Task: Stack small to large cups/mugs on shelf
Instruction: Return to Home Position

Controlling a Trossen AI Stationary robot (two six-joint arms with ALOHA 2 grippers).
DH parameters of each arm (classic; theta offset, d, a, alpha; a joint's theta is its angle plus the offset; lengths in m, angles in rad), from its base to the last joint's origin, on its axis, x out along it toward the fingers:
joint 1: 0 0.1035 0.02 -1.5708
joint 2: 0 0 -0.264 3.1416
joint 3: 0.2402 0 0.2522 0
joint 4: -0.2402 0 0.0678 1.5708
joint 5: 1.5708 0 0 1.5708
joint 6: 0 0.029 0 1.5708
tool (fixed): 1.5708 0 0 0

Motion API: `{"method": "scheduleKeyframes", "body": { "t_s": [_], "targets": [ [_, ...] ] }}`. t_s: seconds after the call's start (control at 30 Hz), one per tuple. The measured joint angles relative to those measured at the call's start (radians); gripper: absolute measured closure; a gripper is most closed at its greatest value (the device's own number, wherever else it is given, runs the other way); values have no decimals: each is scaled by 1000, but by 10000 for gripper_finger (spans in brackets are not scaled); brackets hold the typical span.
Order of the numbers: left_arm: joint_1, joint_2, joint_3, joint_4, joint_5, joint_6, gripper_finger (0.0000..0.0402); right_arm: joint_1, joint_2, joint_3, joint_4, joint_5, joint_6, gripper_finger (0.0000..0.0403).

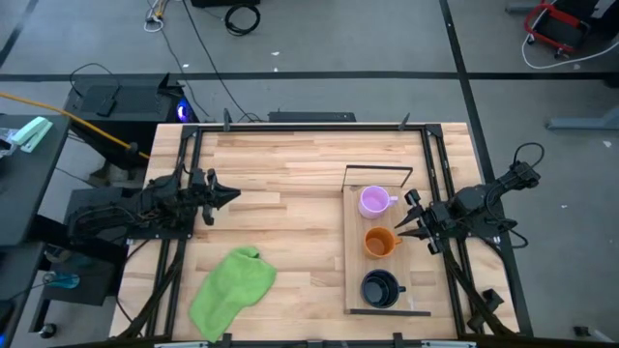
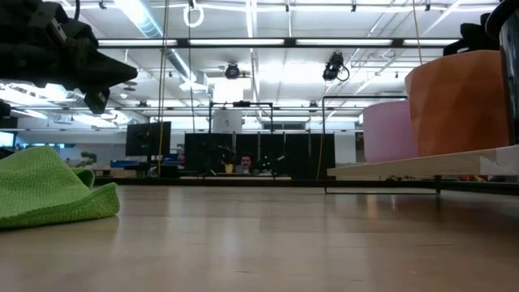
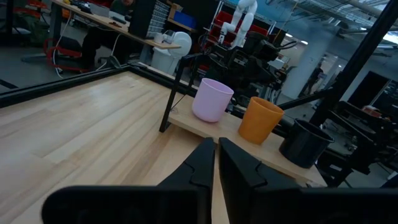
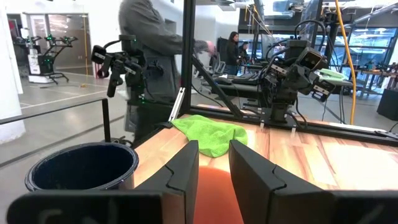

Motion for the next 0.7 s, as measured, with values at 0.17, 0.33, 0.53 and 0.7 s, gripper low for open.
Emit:
{"method": "scheduleKeyframes", "body": {
  "t_s": [0.17,0.33,0.53,0.7],
  "targets": [
    [0,0,0,0,0,0,366,0,0,0,0,0,0,306],
    [0,0,0,0,0,-1,370,0,0,0,0,0,0,306],
    [0,0,0,0,0,0,376,0,0,0,0,0,0,306],
    [0,0,0,0,0,0,371,0,0,0,0,0,0,306]
  ]
}}
